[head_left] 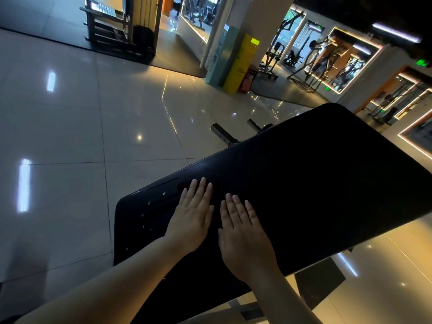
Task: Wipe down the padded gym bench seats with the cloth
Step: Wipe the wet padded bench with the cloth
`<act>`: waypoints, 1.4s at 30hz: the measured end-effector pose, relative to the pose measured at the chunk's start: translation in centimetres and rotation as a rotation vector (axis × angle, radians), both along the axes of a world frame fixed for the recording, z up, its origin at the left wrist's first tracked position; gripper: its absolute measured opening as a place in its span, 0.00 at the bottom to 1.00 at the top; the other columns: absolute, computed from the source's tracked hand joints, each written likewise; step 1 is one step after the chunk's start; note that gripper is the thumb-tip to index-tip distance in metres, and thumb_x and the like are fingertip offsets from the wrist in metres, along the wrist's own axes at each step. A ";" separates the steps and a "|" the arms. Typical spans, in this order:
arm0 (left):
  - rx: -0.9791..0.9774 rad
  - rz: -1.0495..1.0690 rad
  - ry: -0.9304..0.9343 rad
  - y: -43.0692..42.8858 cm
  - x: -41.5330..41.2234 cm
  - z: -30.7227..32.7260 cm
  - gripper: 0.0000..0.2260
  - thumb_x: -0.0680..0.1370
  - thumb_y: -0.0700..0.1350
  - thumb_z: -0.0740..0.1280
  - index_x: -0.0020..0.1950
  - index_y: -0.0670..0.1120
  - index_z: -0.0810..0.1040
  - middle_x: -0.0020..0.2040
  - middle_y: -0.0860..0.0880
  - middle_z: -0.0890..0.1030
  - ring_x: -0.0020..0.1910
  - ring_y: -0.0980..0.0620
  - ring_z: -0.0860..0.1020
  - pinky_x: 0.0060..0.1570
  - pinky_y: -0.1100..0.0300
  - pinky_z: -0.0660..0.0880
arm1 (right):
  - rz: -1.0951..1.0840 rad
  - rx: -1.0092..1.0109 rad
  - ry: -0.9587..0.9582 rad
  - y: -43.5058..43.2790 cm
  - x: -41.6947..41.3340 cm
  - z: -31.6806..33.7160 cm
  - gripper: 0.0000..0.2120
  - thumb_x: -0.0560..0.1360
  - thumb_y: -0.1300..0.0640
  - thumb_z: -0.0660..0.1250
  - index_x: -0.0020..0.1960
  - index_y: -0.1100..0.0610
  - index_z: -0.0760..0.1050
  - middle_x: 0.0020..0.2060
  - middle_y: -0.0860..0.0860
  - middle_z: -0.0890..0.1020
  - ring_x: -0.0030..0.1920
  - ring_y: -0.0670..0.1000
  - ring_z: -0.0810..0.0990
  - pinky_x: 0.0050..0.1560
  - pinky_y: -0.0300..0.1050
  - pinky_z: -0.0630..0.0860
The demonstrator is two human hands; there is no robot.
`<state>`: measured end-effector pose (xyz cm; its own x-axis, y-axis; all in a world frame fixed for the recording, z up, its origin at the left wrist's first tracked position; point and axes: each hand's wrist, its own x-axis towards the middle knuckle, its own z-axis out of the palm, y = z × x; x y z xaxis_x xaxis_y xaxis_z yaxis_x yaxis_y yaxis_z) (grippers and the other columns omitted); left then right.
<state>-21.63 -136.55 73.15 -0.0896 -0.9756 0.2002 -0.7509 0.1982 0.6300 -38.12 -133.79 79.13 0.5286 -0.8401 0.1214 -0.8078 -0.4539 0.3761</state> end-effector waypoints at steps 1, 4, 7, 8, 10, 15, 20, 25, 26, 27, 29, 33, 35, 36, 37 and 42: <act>-0.022 -0.013 -0.020 0.3 -0.1 0.0 0.27 0.82 0.59 0.39 0.80 0.54 0.41 0.80 0.55 0.36 0.76 0.58 0.30 0.77 0.55 0.34 | 0.001 0.003 0.001 0.0 0.0 0.0 0.29 0.83 0.48 0.52 0.79 0.63 0.58 0.79 0.61 0.57 0.80 0.58 0.54 0.77 0.62 0.59; -0.058 -0.124 -0.036 2.0 0.4 -0.3 0.25 0.83 0.58 0.42 0.79 0.58 0.42 0.80 0.57 0.37 0.76 0.61 0.30 0.76 0.59 0.33 | 0.000 0.001 -0.002 0.0 -0.1 0.1 0.29 0.83 0.49 0.52 0.78 0.63 0.58 0.79 0.61 0.57 0.80 0.58 0.55 0.77 0.62 0.60; -0.054 -0.180 -0.078 3.2 1.9 -1.3 0.25 0.83 0.59 0.43 0.80 0.60 0.42 0.80 0.58 0.37 0.77 0.61 0.32 0.75 0.60 0.34 | 0.003 0.007 0.002 -0.1 -0.1 0.0 0.29 0.83 0.48 0.52 0.79 0.63 0.57 0.79 0.61 0.57 0.80 0.59 0.54 0.77 0.62 0.60; -0.047 -0.167 -0.069 3.1 2.2 -1.5 0.25 0.83 0.59 0.43 0.80 0.60 0.42 0.80 0.58 0.37 0.77 0.61 0.32 0.75 0.58 0.36 | 0.003 0.014 0.004 -0.1 -0.1 0.0 0.29 0.83 0.48 0.52 0.79 0.63 0.56 0.79 0.61 0.56 0.80 0.59 0.53 0.77 0.62 0.59; -0.022 -0.118 0.000 2.1 2.1 -1.5 0.25 0.84 0.58 0.46 0.80 0.60 0.42 0.80 0.58 0.38 0.77 0.60 0.33 0.77 0.55 0.38 | 0.000 0.020 0.000 -0.2 -0.1 0.0 0.29 0.84 0.48 0.51 0.80 0.63 0.56 0.79 0.61 0.55 0.81 0.59 0.52 0.77 0.62 0.59; 0.030 -0.006 0.134 -0.2 0.1 0.1 0.24 0.85 0.53 0.50 0.79 0.59 0.44 0.80 0.58 0.39 0.77 0.57 0.32 0.78 0.52 0.39 | -0.006 0.008 -0.014 -0.1 0.0 -0.1 0.29 0.83 0.48 0.52 0.79 0.62 0.57 0.79 0.60 0.56 0.80 0.58 0.53 0.77 0.61 0.57; -0.066 -0.172 -0.017 2.8 1.7 -1.6 0.26 0.83 0.59 0.43 0.80 0.58 0.44 0.81 0.58 0.39 0.78 0.59 0.33 0.77 0.55 0.38 | -0.019 -0.002 -0.031 -0.1 0.0 -0.2 0.30 0.82 0.47 0.53 0.79 0.62 0.58 0.79 0.59 0.58 0.80 0.57 0.55 0.75 0.60 0.53; 0.009 -0.089 0.056 1.0 2.2 -1.8 0.25 0.84 0.56 0.48 0.80 0.59 0.43 0.80 0.59 0.38 0.78 0.60 0.33 0.78 0.52 0.40 | -0.013 0.012 -0.024 -0.1 0.0 0.1 0.29 0.83 0.47 0.52 0.79 0.62 0.57 0.79 0.60 0.57 0.80 0.57 0.54 0.77 0.61 0.58; 0.029 -0.050 0.085 0.1 1.7 -1.1 0.25 0.85 0.55 0.49 0.80 0.59 0.43 0.80 0.58 0.38 0.78 0.58 0.33 0.79 0.51 0.40 | -0.015 0.008 -0.023 -0.1 0.0 0.1 0.29 0.83 0.47 0.52 0.79 0.62 0.57 0.79 0.60 0.57 0.80 0.57 0.54 0.78 0.61 0.58; 0.040 -0.018 0.098 -0.7 1.2 -0.5 0.25 0.85 0.54 0.49 0.80 0.58 0.44 0.80 0.58 0.39 0.78 0.57 0.33 0.79 0.50 0.40 | -0.017 0.005 -0.026 -0.1 0.0 0.1 0.29 0.83 0.47 0.52 0.79 0.62 0.57 0.79 0.59 0.57 0.80 0.57 0.54 0.78 0.60 0.57; 0.013 -0.003 0.070 -1.2 0.4 0.2 0.25 0.85 0.53 0.50 0.81 0.56 0.46 0.80 0.58 0.39 0.78 0.55 0.33 0.78 0.51 0.38 | -0.016 -0.001 -0.030 0.0 0.0 0.1 0.30 0.83 0.47 0.53 0.80 0.62 0.57 0.80 0.59 0.57 0.81 0.56 0.54 0.77 0.59 0.53; -0.103 -0.179 -0.028 0.8 1.7 -0.8 0.24 0.84 0.55 0.47 0.81 0.58 0.47 0.81 0.58 0.41 0.79 0.57 0.34 0.77 0.54 0.38 | -0.015 -0.002 -0.027 0.1 0.0 0.0 0.30 0.83 0.47 0.52 0.80 0.62 0.56 0.79 0.60 0.57 0.81 0.57 0.53 0.78 0.60 0.55; -0.110 -0.219 -0.078 1.9 2.9 -1.8 0.25 0.84 0.56 0.46 0.81 0.58 0.46 0.81 0.57 0.41 0.79 0.57 0.35 0.77 0.54 0.39 | -0.019 0.000 -0.026 0.1 0.0 0.1 0.30 0.83 0.48 0.52 0.80 0.62 0.56 0.79 0.60 0.56 0.81 0.57 0.53 0.78 0.60 0.56; -0.087 -0.205 -0.101 1.9 3.5 -2.0 0.25 0.84 0.57 0.45 0.81 0.58 0.44 0.81 0.57 0.39 0.78 0.58 0.35 0.77 0.55 0.39 | -0.020 0.001 -0.022 0.1 0.1 0.1 0.30 0.83 0.48 0.52 0.80 0.62 0.56 0.79 0.60 0.57 0.81 0.57 0.53 0.78 0.61 0.56; -0.053 -0.178 -0.109 1.6 3.9 -2.2 0.25 0.84 0.57 0.45 0.80 0.59 0.42 0.81 0.56 0.38 0.78 0.59 0.34 0.77 0.54 0.40 | -0.018 0.001 -0.019 0.0 0.1 0.2 0.30 0.83 0.48 0.52 0.80 0.62 0.56 0.79 0.60 0.57 0.80 0.57 0.54 0.78 0.61 0.57; 0.069 0.008 0.105 -2.2 2.2 -0.3 0.25 0.85 0.54 0.50 0.81 0.56 0.46 0.81 0.56 0.40 0.79 0.54 0.34 0.79 0.45 0.43 | -0.013 -0.002 -0.016 0.1 0.0 0.3 0.29 0.83 0.48 0.52 0.79 0.63 0.58 0.79 0.60 0.58 0.80 0.57 0.54 0.77 0.61 0.58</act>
